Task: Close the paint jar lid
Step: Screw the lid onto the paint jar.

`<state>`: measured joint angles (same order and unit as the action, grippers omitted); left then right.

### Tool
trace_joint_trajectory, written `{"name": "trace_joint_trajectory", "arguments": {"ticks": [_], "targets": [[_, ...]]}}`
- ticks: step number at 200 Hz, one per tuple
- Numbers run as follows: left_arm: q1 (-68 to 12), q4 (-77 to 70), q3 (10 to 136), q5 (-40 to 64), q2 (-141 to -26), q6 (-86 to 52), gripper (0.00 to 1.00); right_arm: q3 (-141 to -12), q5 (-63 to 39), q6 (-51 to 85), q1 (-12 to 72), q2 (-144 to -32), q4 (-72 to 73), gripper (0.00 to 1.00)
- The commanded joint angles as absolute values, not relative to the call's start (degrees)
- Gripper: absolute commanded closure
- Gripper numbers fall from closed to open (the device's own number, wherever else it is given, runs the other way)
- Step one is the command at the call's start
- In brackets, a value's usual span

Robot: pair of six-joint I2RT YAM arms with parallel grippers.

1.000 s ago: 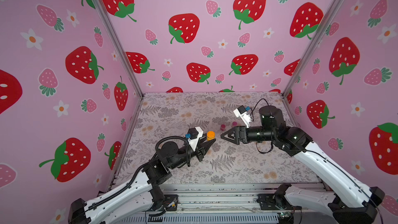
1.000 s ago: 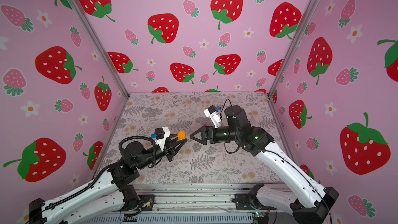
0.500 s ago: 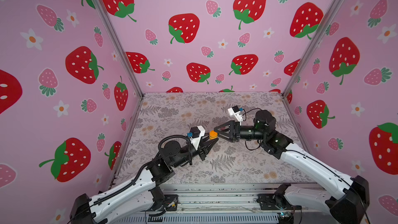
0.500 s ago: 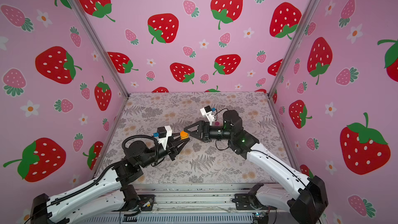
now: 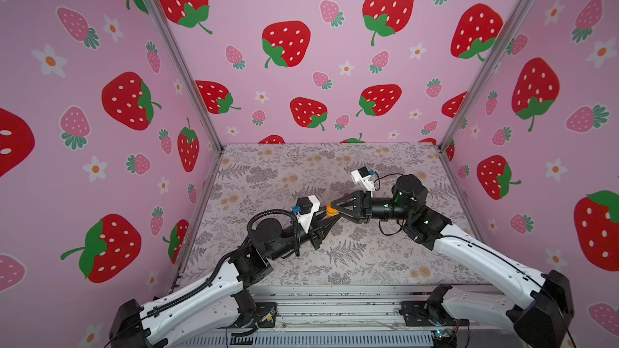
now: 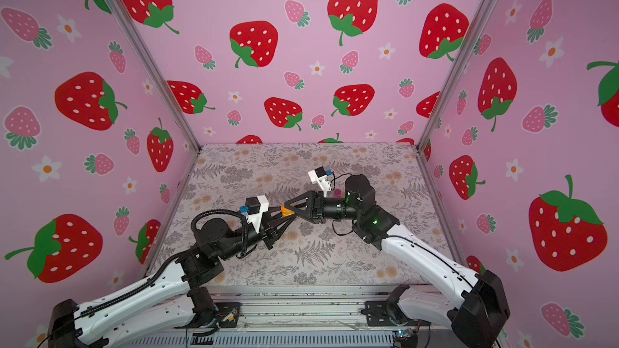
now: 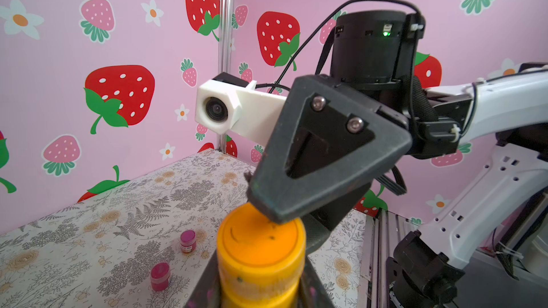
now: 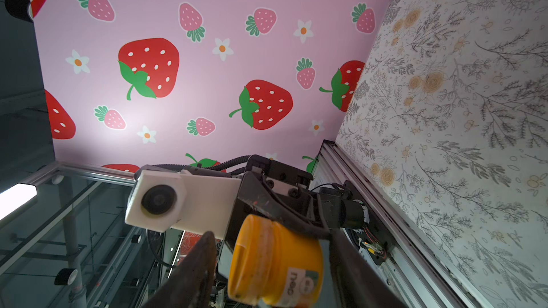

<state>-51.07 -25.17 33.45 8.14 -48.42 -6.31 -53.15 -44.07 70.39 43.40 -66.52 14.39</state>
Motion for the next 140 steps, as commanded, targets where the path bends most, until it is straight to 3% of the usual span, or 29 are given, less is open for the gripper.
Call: {"name": "trace_joint_trajectory", "arguments": {"ticks": [1, 62, 86, 122, 140], "targets": [[-51.3, -27.2, 34.3, 8.2, -48.2, -6.2, 1.0, -53.0, -44.5, 70.7, 43.7, -66.3, 16.3, 0.45], [-51.4, -26.9, 34.5, 8.3, -48.2, -6.1, 1.0, -52.9, -44.4, 70.9, 43.9, -66.7, 16.1, 0.63], [-51.4, -26.7, 34.5, 8.3, -48.3, -6.0, 1.0, -53.1, -44.6, 70.8, 43.9, -66.6, 15.8, 0.65], [-51.4, -26.7, 34.6, 8.8, -48.9, -6.2, 1.0, -54.1, -45.0, 70.0, 44.3, -66.8, 14.5, 0.37], [-51.4, -27.2, 34.5, 8.6, -49.0, -6.3, 1.0, -54.1, -45.6, 70.5, 44.9, -67.5, 15.6, 0.34]]}}
